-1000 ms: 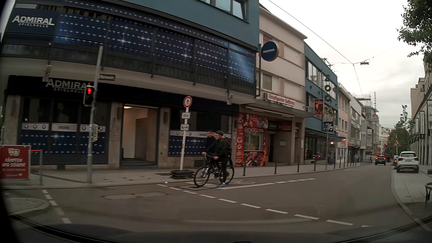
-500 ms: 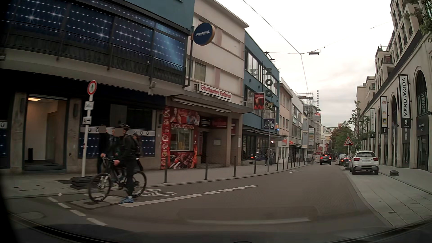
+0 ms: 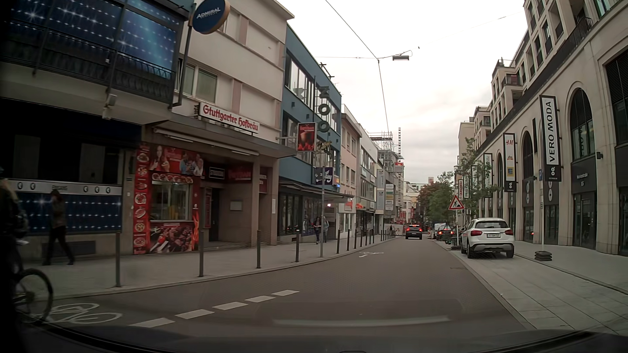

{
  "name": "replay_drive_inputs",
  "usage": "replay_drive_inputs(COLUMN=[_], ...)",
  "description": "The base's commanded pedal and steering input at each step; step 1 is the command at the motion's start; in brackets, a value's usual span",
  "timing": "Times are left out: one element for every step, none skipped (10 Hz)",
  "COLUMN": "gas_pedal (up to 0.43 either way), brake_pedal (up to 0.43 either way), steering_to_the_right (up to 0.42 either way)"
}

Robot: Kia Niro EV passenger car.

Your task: Follow the waypoints while adhering to traffic rules and regulations

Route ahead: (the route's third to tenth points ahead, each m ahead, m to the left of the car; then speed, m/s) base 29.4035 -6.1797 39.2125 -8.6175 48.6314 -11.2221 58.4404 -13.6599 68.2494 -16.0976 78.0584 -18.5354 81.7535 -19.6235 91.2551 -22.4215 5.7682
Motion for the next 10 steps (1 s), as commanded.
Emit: replay_drive_inputs(gas_pedal=[0.138,0.138,0.138,0.138,0.138,0.138,0.138,0.130,0.130,0.130], brake_pedal=[0.000,0.000,0.000,0.000,0.000,0.000,0.000,0.000,0.000,0.000], steering_to_the_right=[0.178,0.164,0.154,0.145,0.135,0.124,0.115,0.102,0.091,0.083])
